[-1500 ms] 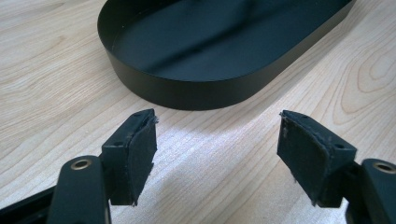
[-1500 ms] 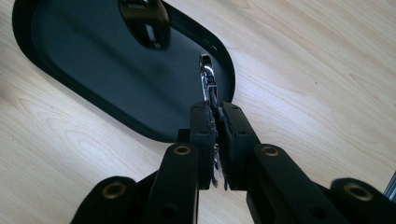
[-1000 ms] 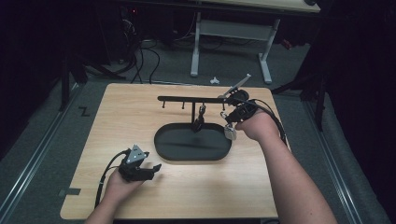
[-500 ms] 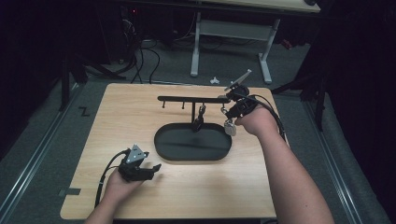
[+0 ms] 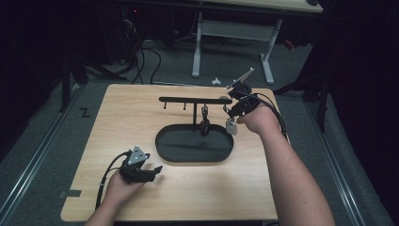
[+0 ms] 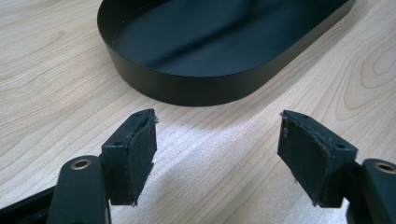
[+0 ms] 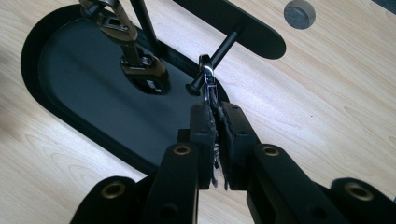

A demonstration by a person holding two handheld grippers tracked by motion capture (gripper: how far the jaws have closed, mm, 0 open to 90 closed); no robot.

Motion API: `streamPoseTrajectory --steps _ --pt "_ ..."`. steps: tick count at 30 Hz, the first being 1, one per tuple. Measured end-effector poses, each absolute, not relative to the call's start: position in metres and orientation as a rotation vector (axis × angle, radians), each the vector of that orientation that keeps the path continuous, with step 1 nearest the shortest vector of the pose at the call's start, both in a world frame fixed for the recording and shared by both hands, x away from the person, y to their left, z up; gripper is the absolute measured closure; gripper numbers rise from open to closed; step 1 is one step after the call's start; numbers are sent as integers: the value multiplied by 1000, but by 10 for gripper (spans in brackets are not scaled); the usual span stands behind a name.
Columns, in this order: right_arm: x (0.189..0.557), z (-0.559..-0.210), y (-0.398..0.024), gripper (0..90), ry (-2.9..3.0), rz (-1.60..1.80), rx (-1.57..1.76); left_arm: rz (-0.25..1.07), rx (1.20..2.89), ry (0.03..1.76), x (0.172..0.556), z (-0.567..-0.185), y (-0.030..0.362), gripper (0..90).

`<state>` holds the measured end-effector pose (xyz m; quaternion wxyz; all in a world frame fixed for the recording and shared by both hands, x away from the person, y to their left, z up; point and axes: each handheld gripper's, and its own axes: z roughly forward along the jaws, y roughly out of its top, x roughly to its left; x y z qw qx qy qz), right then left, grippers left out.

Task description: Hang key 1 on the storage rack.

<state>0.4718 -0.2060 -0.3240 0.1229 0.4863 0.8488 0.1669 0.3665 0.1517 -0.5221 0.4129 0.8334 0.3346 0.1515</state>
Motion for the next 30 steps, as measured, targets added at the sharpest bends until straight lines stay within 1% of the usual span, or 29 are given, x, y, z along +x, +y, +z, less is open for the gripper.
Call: streamPoseTrajectory --steps 26,30 --pt "475 -338 -202 819 2450 464 1417 378 2103 840 366 -522 153 286" --pt "473 -339 -202 804 2452 459 1413 377 2104 844 366 -522 153 286"
